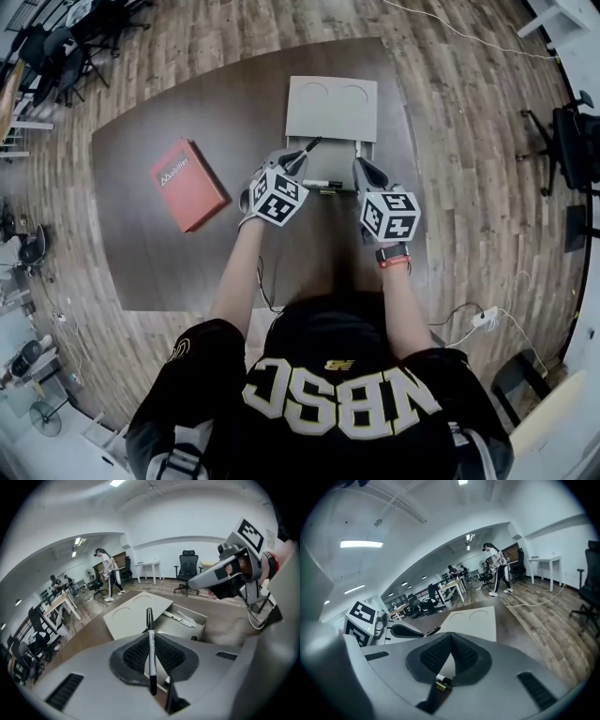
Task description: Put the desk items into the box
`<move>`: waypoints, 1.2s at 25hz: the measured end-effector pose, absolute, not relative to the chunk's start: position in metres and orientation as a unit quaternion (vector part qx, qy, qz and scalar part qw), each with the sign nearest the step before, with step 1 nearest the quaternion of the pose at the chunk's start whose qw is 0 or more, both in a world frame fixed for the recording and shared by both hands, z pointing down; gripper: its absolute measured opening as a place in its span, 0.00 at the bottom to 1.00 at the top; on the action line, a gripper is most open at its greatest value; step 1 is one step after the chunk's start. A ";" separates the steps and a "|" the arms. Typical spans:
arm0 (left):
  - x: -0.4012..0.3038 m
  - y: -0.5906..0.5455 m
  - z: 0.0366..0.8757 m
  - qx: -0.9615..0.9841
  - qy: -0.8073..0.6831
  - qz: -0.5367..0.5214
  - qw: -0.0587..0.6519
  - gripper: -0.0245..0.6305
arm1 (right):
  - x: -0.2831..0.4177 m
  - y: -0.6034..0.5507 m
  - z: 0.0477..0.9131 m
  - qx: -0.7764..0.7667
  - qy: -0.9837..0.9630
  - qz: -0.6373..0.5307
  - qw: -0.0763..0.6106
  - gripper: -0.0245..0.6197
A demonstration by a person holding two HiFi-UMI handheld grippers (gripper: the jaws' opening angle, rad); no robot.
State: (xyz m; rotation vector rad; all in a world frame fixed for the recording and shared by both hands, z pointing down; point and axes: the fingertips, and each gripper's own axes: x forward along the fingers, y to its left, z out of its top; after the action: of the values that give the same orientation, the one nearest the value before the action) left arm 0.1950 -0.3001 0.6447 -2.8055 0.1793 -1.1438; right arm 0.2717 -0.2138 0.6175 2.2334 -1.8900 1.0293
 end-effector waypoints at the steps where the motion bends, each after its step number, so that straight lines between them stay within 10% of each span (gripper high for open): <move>1: 0.199 -0.297 0.650 -0.920 0.040 -0.383 0.066 0.11 | 0.272 -0.215 0.620 0.720 -0.608 0.335 0.020 0.05; 14: 0.241 -0.246 0.715 -0.853 -0.192 -0.408 0.262 0.11 | 0.292 -0.206 0.636 0.723 -0.595 0.350 0.020 0.05; 30: 0.246 -0.234 0.754 -0.843 -0.232 -0.439 0.205 0.12 | 0.305 -0.193 0.634 0.734 -0.583 0.347 0.008 0.05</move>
State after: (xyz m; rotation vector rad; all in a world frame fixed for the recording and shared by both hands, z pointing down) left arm 0.2458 -0.2344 0.7538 -2.3505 -0.6467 -1.2240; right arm 0.3052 -0.1935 0.6342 2.2949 -1.8235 1.0862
